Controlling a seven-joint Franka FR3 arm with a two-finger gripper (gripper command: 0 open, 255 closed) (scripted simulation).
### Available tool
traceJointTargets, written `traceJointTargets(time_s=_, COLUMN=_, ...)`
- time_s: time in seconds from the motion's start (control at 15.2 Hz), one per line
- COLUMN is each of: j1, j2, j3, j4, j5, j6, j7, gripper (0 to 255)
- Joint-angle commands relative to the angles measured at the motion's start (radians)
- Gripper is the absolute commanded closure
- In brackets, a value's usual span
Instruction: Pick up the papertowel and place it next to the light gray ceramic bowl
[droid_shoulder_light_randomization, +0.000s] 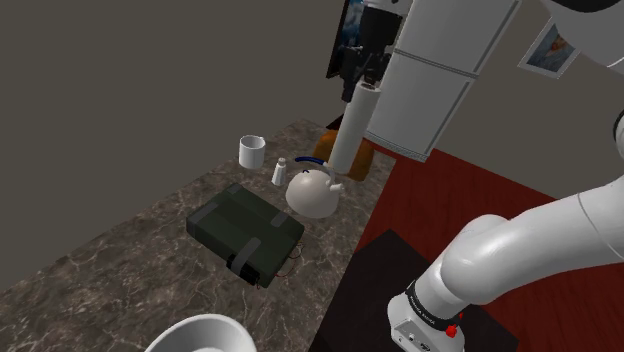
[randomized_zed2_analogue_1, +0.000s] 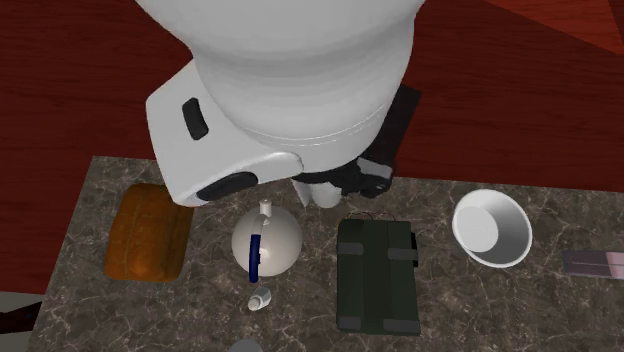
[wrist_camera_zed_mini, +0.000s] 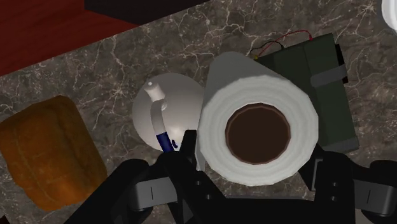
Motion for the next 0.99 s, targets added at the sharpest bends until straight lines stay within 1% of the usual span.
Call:
traceJointTargets(time_s=0.0, j1=0.016, j2=0.008, j3=0.04, j4=0.012, j5=0.017, j6=0.001, j7=0.056, gripper=255)
traceJointTargets(time_s=0.53, j1=0.069, j2=0.12, j3=0.192, j4=0.123, j5=0.051, j6=0.024, j7=0.266, gripper=255)
traceJointTargets(time_s=0.92, j1=0.115, j2=0.257, j3=0.31, j4=0.262, j5=0.031, j6=0.034, j7=0.435, gripper=255)
